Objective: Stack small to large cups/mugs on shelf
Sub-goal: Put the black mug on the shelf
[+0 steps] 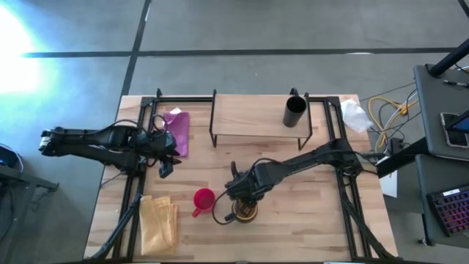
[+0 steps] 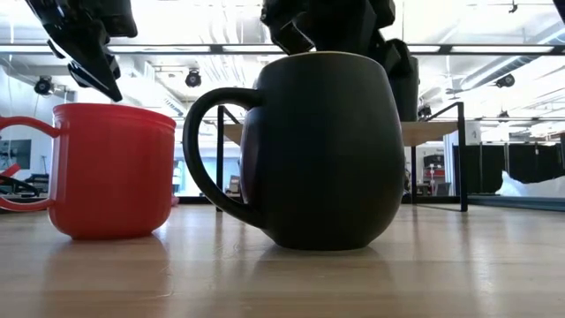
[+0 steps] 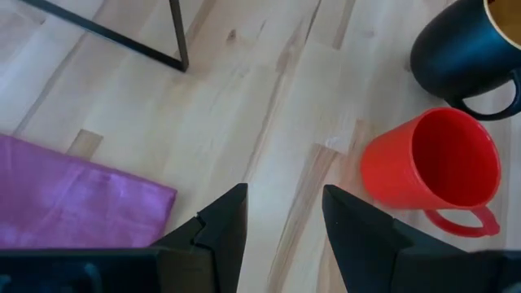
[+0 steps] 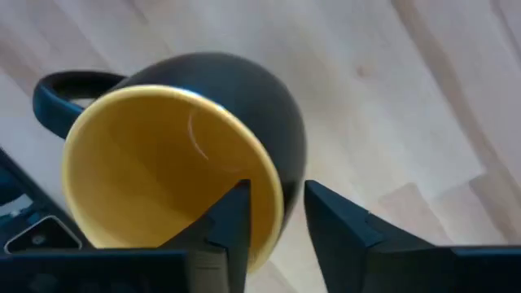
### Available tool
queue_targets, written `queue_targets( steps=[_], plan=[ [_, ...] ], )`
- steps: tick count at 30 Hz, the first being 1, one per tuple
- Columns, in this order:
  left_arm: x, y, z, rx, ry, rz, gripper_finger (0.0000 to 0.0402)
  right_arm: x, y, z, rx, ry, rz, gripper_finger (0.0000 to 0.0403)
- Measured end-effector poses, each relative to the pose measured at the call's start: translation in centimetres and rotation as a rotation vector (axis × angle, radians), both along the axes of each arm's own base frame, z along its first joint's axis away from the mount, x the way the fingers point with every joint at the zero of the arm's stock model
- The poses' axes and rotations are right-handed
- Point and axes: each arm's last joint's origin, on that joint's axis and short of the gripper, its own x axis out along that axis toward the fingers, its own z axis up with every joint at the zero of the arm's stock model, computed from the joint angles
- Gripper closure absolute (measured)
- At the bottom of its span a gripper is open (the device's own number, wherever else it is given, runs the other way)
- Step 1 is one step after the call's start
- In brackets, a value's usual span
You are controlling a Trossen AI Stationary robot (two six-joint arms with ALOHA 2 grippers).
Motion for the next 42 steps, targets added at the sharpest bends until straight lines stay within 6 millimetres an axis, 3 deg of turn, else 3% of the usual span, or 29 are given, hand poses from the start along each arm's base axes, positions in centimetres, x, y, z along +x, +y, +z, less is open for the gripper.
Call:
queue_targets(
  steps=[10,17,24,30,34,39,42],
  plan=[
    [-0.1,0.1,-0.2,0.018,0.025,0.013,0.0256,0.2,-2.1,-1.2,-0.017,0.015,0.124,0.0381],
    [-0.3,0.2,-0.3,0.025,0.050,0.056,0.0256,0.9,-5.2,-1.1,-0.097,-0.025,0.295,0.0388],
    [-0.2,0.3,-0.3,0.057,0.043,0.113,0.0256,1.5,-6.7,1.8,-0.290,-0.078,0.461,0.0388],
    [0.0,0.4,-0.3,0.057,0.037,0.141,0.0256,0.9,-6.7,3.3,-0.306,-0.034,0.554,0.0389],
    [0.2,0.4,-0.4,0.058,0.044,0.142,0.0256,0.2,-6.5,5.3,-0.415,0.010,0.638,0.0389],
    [0.6,0.4,-0.6,0.059,0.049,0.142,0.0256,-0.2,-6.8,8.7,-0.490,-0.045,0.627,0.0390],
    [0.9,0.4,-0.5,0.058,0.032,0.143,0.0256,-0.3,-7.1,9.8,-0.510,-0.057,0.621,0.0390]
  ],
)
